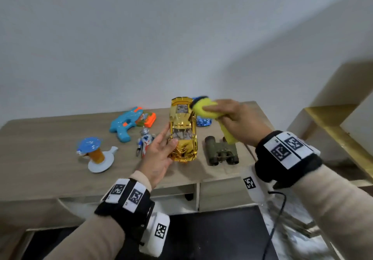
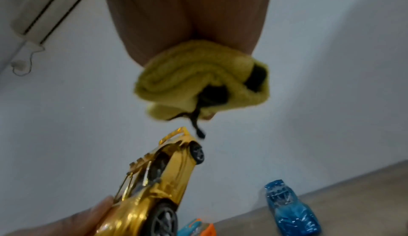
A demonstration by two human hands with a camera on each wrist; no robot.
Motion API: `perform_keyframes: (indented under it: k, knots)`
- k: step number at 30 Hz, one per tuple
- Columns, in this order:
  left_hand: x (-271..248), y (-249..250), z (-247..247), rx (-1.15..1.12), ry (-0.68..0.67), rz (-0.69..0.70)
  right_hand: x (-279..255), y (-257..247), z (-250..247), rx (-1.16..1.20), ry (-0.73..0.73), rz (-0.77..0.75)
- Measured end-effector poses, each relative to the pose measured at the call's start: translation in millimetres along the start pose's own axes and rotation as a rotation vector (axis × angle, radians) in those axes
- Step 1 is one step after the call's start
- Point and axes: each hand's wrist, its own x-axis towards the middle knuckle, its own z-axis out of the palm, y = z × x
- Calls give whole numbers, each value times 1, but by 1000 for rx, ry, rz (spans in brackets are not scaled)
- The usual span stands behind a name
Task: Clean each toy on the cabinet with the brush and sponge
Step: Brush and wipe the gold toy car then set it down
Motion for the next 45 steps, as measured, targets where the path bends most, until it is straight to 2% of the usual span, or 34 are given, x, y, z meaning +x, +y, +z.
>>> perform_keyframes:
  k: [2,6,7,11,13,15,17,18,19,21,23,25,28,30,31,32,35,37,38,41,42,43,45]
  knots:
    - [-12,5,-3,110,15,54,5,-21,17,-55,77,-31]
    - [-30,9,-18,230,143,169,-14,-47,47,-205,-169,-132]
    - [-34,10,-23,258,175,190,-19,-56,46,-193,-176,-160]
    - [-53,15,-32,438,204,258,-12,-82,49,-213,141,-223]
    - [-59,18,-31,494,220,293,-6,-96,58,-377,172,-281]
    - [-63,20,-33,519,253,311,-7,-104,71,-515,46,-429]
    - [-67,23,-37,545,299,319,-13,-113,79,-533,-127,-525]
    - [-69,26,-40,562,321,304,-14,-119,80,-508,-118,-529]
    - [-70,28,-43,550,336,280,-12,-125,78,-454,-46,-504]
    - [-70,31,-47,365,316,229,-7,-133,76,-361,165,-445]
    - [-69,38,-49,102,280,189,-7,-135,83,-346,238,-418]
    - [-64,47,-49,-122,251,148,-18,-133,98,-360,154,-413]
    - [-59,55,-59,-315,237,92,-46,-127,119,-349,-88,-424]
    - [-60,55,-67,-358,227,61,-62,-124,120,-284,-293,-470]
    - [-62,55,-71,-356,223,54,-66,-124,116,-232,-323,-482]
    - [-63,54,-73,-353,216,53,-66,-123,111,-187,-273,-473]
    - [-65,49,-72,-374,163,59,-47,-118,96,-150,45,-373]
    - [-66,48,-66,-361,120,56,-38,-117,94,-159,100,-333]
    - [-67,47,-64,-350,107,56,-38,-116,94,-171,36,-330]
    - [-70,43,-72,-357,119,47,-50,-109,81,-143,-291,-294]
    - [-71,43,-76,-361,121,43,-51,-109,73,-125,-340,-253]
    - [-72,42,-81,-351,113,40,-49,-107,66,-97,-297,-211]
    - [-75,38,-82,-316,72,36,-38,-105,54,-49,-50,-136]
